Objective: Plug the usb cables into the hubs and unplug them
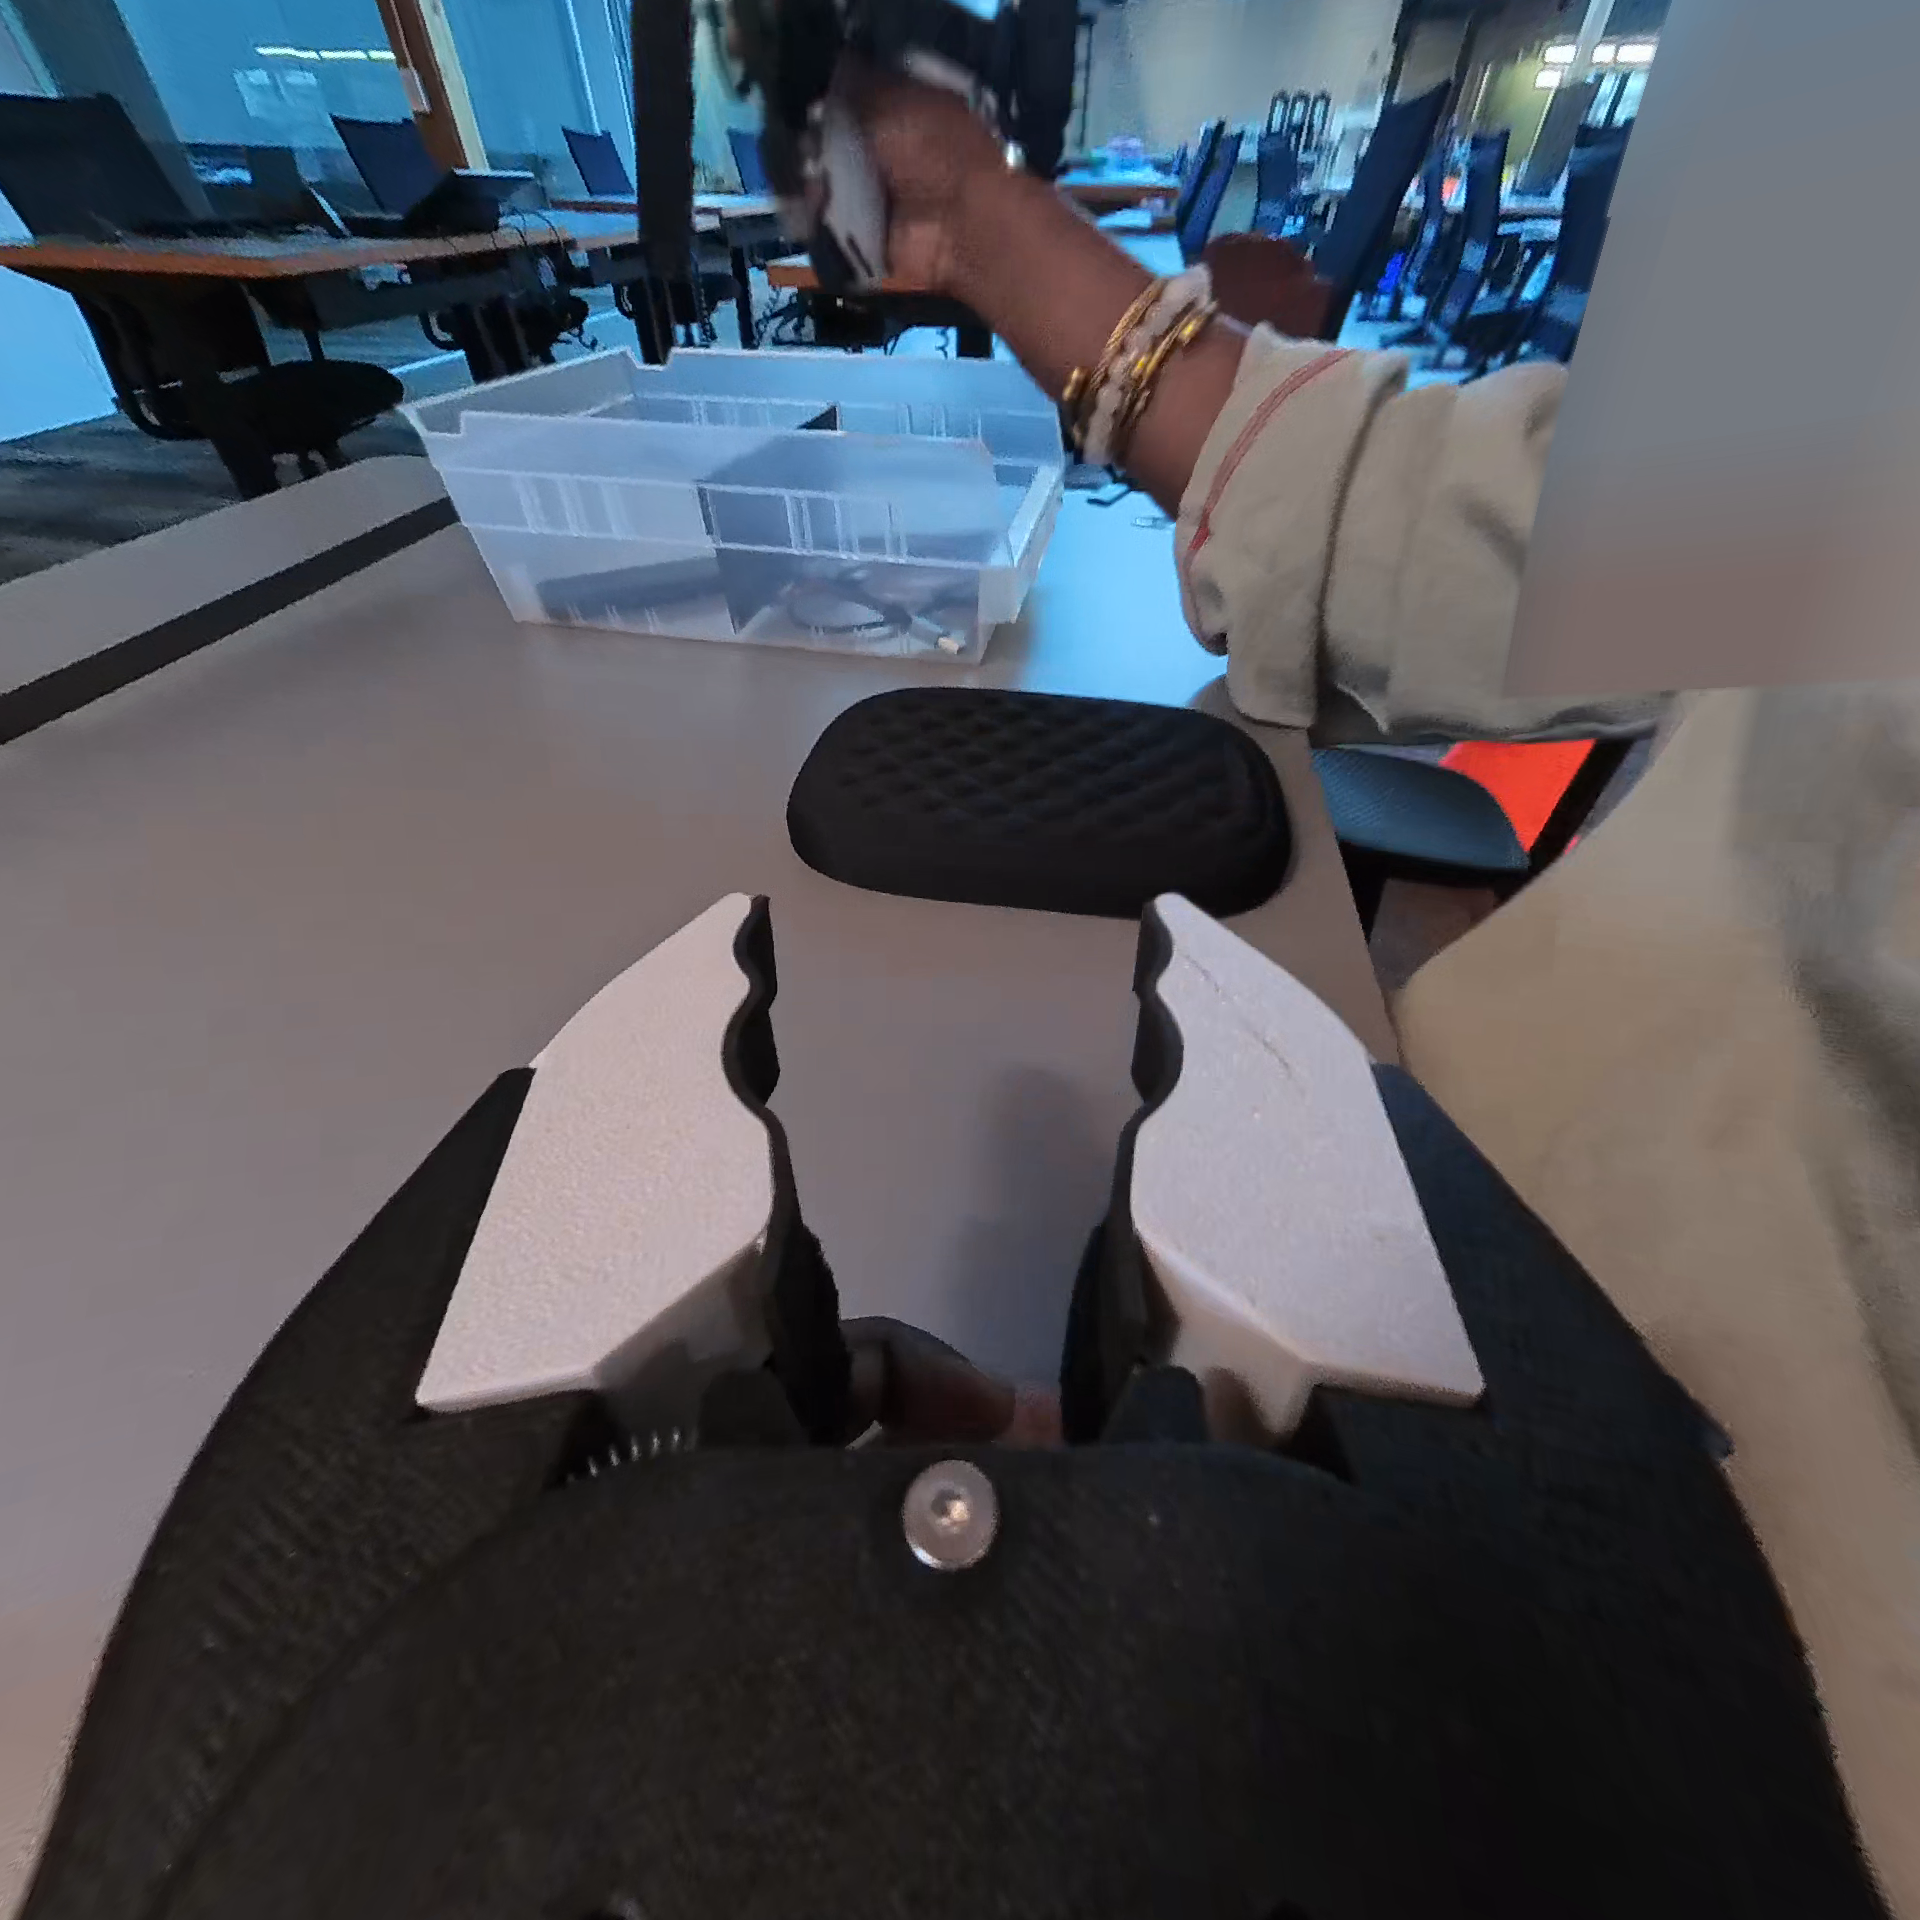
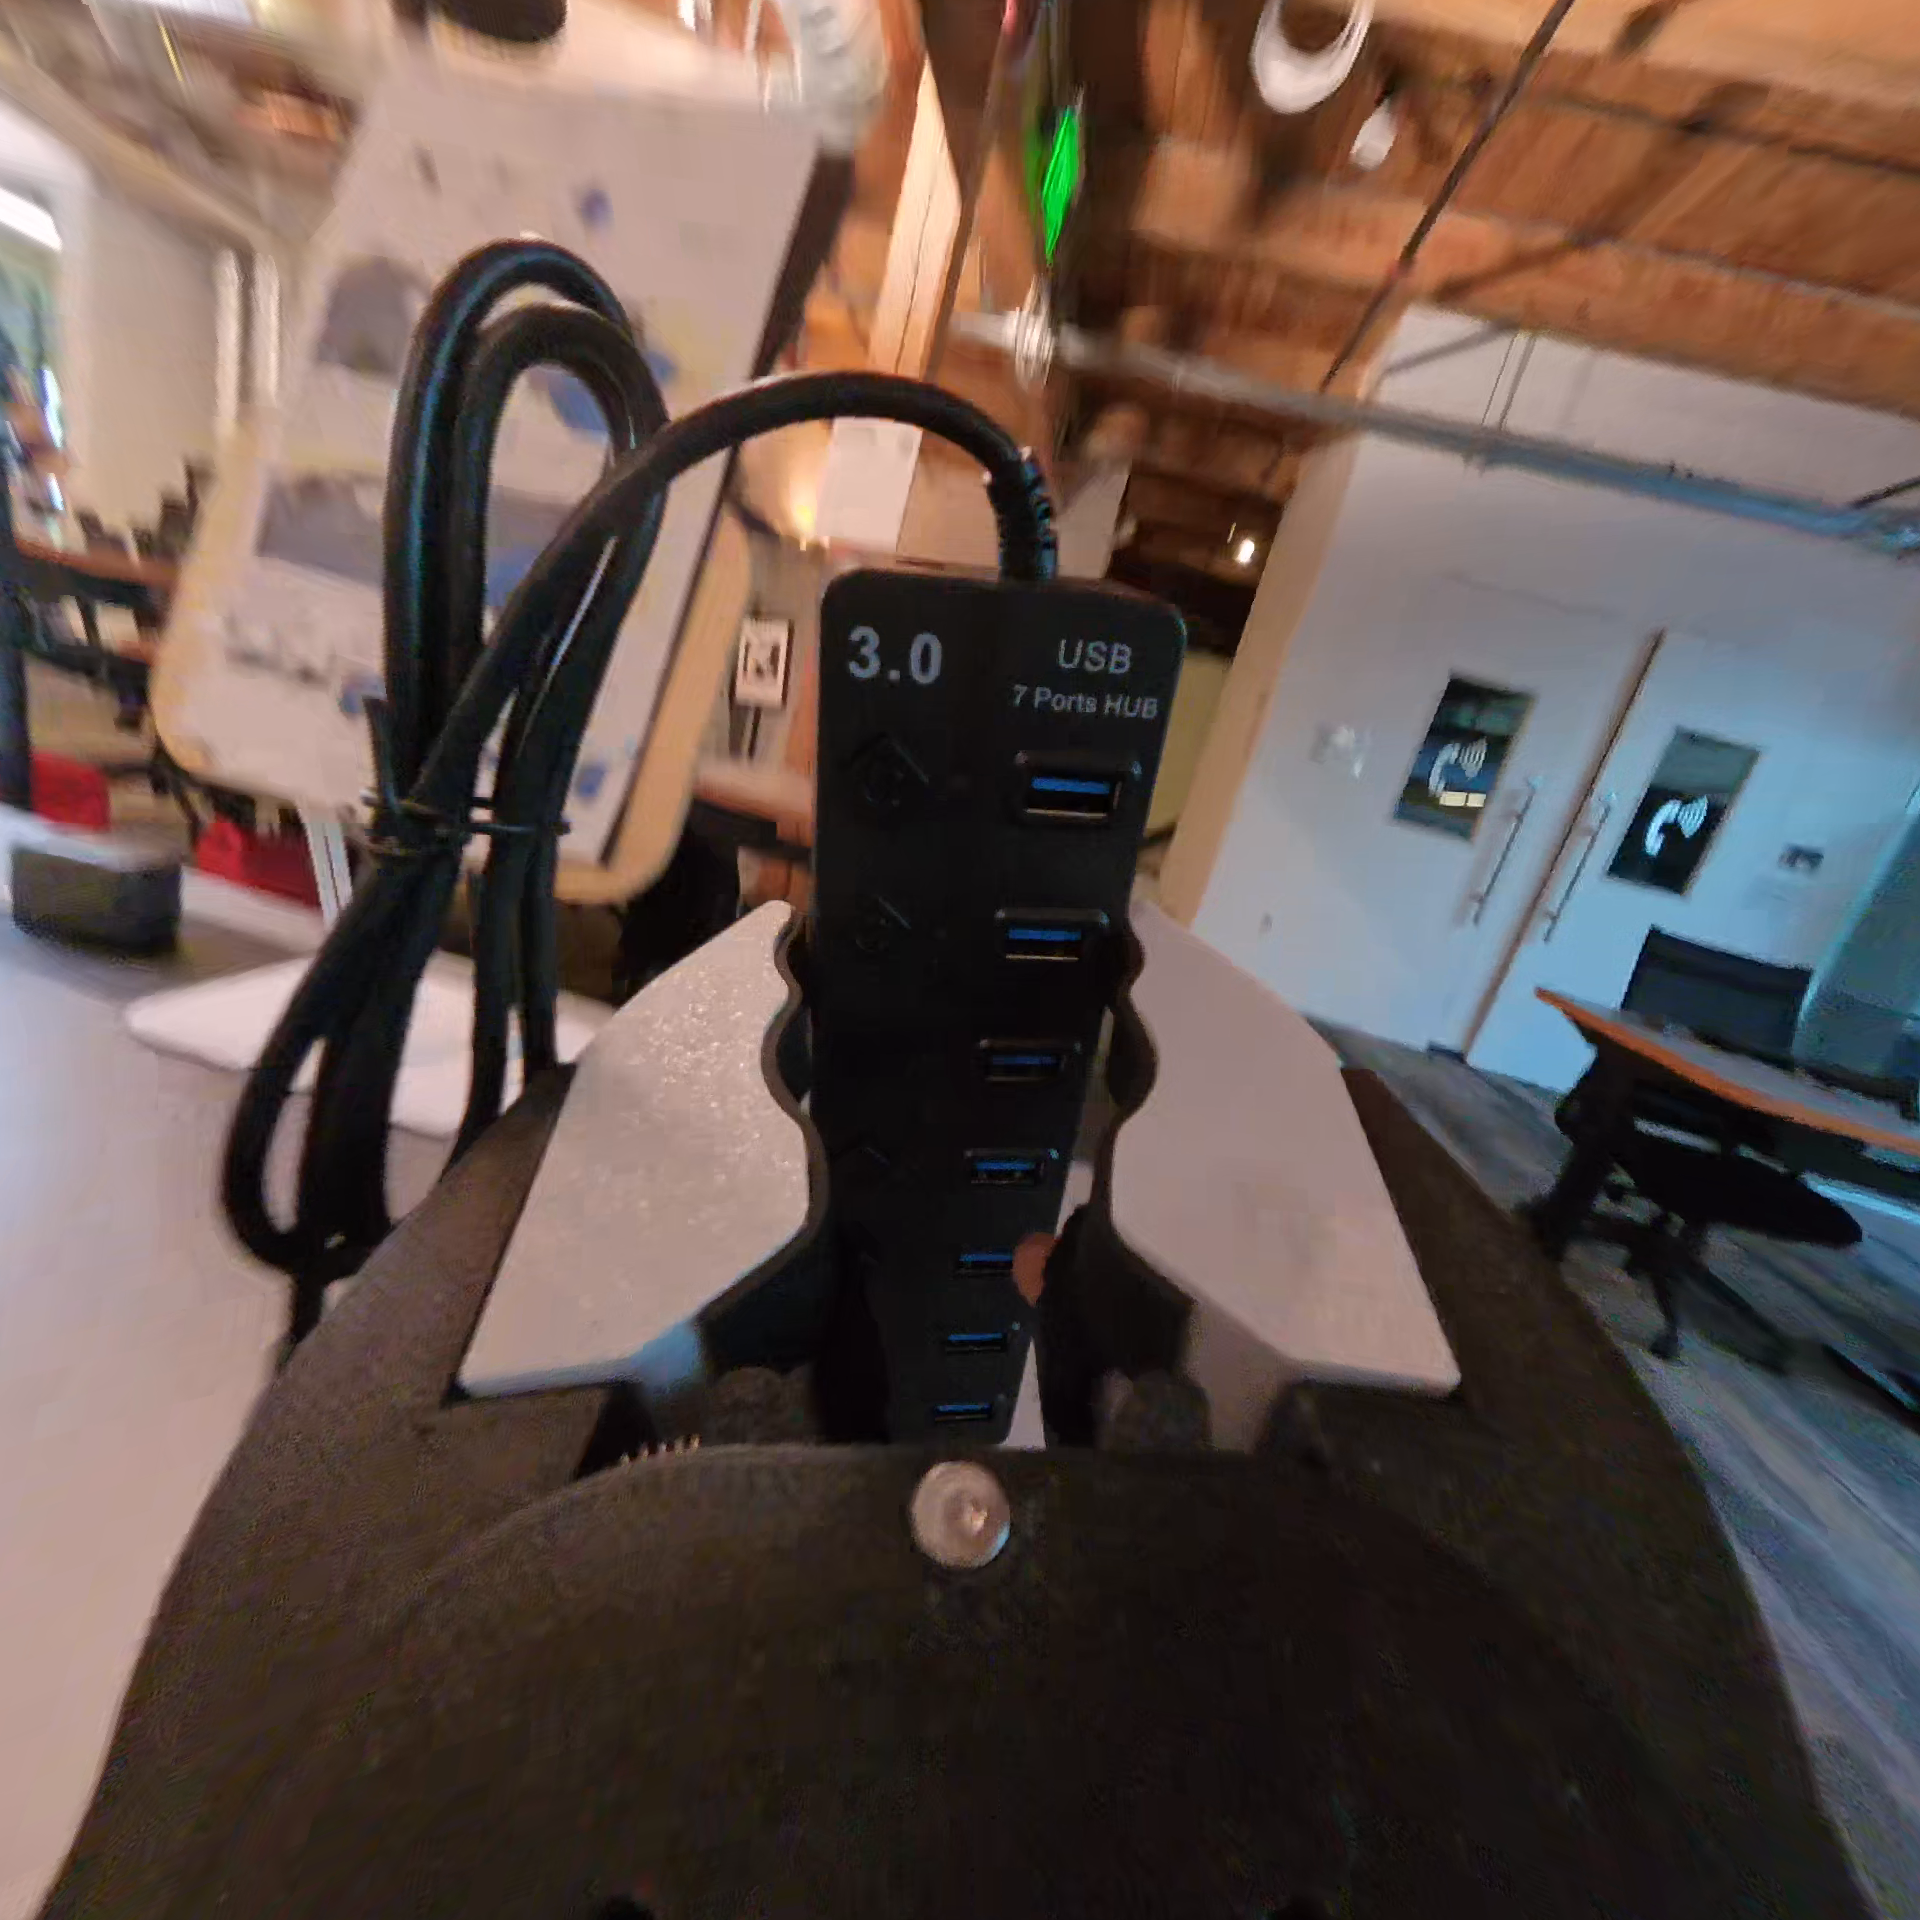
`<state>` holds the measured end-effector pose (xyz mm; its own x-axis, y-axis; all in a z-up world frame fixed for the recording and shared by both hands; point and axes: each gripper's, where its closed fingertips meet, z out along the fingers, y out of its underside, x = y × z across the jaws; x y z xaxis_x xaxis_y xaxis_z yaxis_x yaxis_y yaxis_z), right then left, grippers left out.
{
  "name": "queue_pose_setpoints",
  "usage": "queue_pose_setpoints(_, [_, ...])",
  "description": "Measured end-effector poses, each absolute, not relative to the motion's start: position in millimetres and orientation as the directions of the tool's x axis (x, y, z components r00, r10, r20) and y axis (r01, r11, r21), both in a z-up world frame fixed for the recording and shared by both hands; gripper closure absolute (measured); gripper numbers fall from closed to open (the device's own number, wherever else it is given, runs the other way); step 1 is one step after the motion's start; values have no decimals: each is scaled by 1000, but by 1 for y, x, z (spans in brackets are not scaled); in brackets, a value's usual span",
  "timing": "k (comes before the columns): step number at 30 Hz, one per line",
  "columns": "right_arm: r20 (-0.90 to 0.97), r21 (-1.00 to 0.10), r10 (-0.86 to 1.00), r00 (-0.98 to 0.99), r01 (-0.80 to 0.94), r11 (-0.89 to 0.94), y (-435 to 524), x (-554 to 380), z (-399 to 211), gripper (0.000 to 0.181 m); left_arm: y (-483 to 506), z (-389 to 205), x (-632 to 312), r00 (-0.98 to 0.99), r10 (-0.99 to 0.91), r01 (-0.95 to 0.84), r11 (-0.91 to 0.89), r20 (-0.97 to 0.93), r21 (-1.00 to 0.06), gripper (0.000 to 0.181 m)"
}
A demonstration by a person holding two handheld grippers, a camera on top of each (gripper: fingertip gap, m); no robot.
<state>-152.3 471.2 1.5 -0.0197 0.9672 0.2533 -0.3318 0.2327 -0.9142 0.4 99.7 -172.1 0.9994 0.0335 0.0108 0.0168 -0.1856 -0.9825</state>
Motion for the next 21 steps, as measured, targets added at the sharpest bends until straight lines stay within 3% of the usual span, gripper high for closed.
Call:
queue_pose_setpoints(3, [362,-927,932,-23,-115,357,485,-182,-46,126,98,-170,0,999,30,26,-167,22,-986,115])
queue_pose_setpoints(6, [497,-860,867,-30,117,497,500,-198,-92,126,99,-170,1,1000,28,17,-173,12,-985,115])
queue_pose_setpoints(12, [515,-711,851,-98,506,489,525,-203,-166,126,101,-173,2,1000,25,0,-198,-5,-980,115])
queue_pose_setpoints(16, [501,-651,846,-181,566,506,512,-206,-183,127,101,-173,2,1000,30,1,-196,-5,-981,115])
queue_pose_setpoints(21, [389,-706,907,-163,580,407,502,-204,-180,118,100,-173,1,999,34,-1,-194,-7,-981,115])
